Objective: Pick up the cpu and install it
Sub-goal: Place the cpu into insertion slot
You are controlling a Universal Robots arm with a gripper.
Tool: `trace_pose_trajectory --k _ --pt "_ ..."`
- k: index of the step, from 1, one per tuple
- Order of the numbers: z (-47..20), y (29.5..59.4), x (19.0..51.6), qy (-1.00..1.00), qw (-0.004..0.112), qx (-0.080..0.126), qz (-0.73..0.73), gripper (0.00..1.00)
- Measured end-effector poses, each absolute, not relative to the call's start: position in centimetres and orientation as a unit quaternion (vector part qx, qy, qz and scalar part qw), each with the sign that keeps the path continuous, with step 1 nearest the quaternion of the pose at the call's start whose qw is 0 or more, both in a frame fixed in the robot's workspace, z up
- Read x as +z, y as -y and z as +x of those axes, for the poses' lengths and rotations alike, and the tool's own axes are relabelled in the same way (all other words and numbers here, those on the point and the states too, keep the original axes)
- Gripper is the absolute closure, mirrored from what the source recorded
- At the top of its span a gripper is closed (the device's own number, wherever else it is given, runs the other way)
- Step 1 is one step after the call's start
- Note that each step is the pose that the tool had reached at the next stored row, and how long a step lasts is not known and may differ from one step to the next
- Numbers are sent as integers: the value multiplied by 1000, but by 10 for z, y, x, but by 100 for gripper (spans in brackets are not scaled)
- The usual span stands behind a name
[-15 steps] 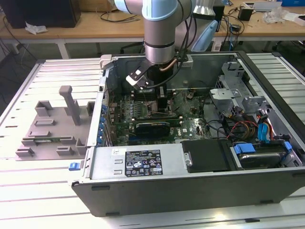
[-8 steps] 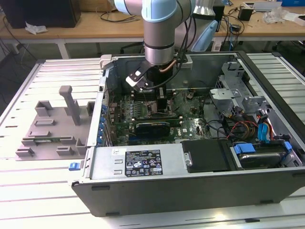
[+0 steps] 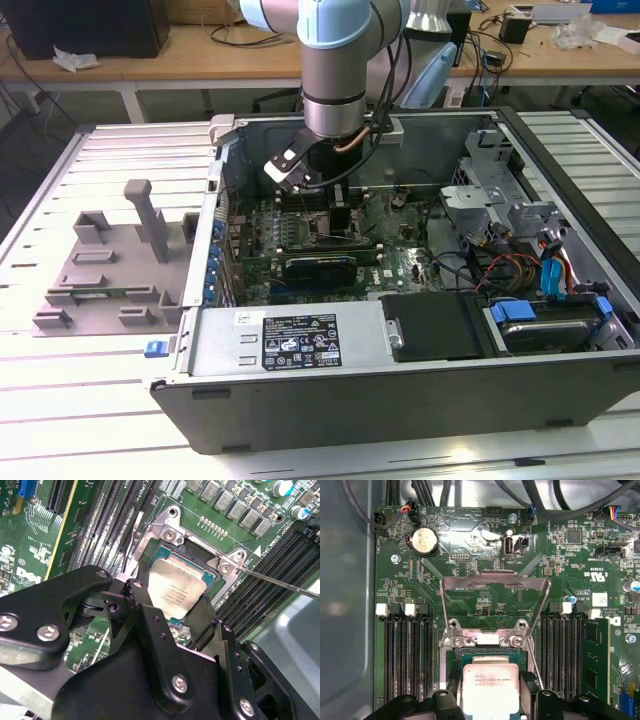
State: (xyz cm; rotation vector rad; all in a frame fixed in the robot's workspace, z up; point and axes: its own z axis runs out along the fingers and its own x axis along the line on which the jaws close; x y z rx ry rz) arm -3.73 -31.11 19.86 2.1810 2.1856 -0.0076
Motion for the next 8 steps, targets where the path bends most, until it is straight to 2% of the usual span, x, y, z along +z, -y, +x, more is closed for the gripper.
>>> trace_pose_trajectory --k 8 --pt "-36 311 198 -707 27 -2 707 45"
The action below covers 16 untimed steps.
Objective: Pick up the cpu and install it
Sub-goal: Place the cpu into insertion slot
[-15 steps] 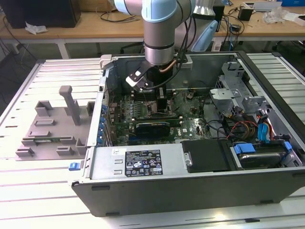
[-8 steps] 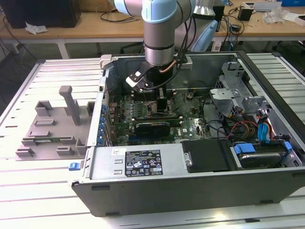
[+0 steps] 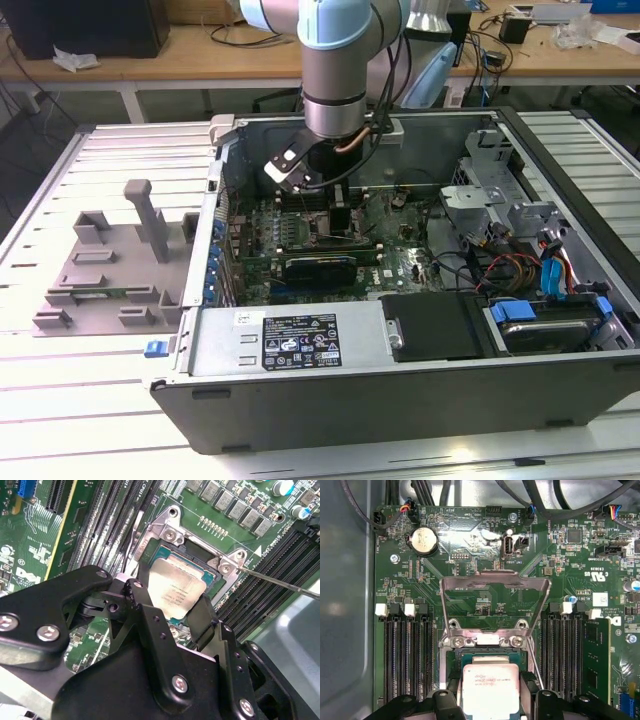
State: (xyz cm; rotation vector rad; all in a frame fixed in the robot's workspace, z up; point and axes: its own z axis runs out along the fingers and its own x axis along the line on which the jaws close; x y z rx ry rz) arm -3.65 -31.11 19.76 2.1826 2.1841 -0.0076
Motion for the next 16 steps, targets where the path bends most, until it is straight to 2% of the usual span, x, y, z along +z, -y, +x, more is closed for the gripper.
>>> trace_pose_trajectory --k 16 --pt "-37 310 197 -705 27 -2 708 45"
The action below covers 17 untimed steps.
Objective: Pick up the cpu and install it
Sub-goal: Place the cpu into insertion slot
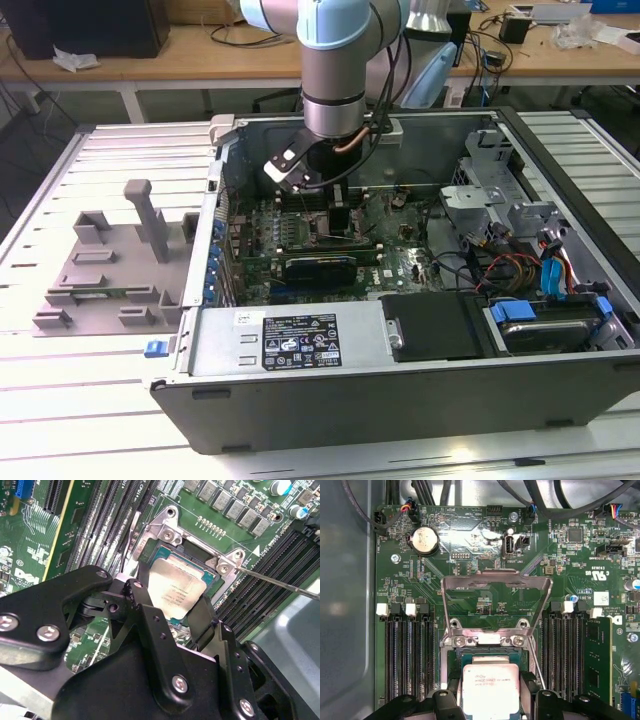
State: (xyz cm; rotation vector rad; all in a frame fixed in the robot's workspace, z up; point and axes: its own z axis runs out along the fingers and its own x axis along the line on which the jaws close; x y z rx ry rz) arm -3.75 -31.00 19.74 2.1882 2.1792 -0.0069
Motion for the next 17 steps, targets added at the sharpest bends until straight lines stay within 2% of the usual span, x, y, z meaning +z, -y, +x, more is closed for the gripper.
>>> trace_pose_trajectory --k 6,7,17 --pt "-36 310 197 -703 27 -2 711 44" --pt "-36 310 197 -703 27 -2 711 32" --pt "-36 310 210 -703 27 -2 711 32"
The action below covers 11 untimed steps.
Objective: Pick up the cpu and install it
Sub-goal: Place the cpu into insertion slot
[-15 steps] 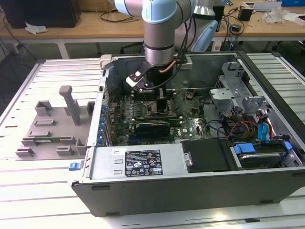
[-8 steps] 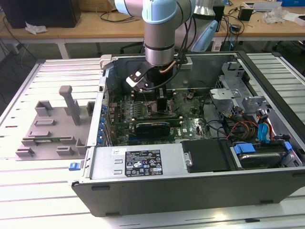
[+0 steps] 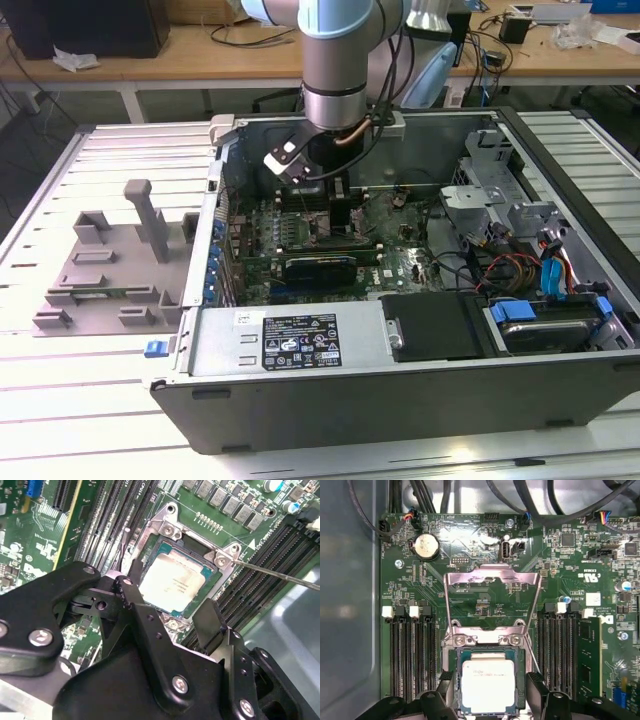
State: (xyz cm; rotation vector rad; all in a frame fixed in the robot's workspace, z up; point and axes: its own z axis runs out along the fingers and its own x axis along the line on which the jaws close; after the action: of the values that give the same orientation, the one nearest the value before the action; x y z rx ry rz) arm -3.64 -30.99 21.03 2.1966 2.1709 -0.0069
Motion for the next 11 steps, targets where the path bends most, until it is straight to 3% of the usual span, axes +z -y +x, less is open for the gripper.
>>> trace_pose_trajectory --k 6,7,9,11 --pt "-36 310 211 -703 27 -2 711 33" --pt "-36 310 211 -703 27 -2 711 41" --pt "-36 310 211 -703 27 -2 711 43" --pt "-36 310 211 -703 27 -2 711 55"
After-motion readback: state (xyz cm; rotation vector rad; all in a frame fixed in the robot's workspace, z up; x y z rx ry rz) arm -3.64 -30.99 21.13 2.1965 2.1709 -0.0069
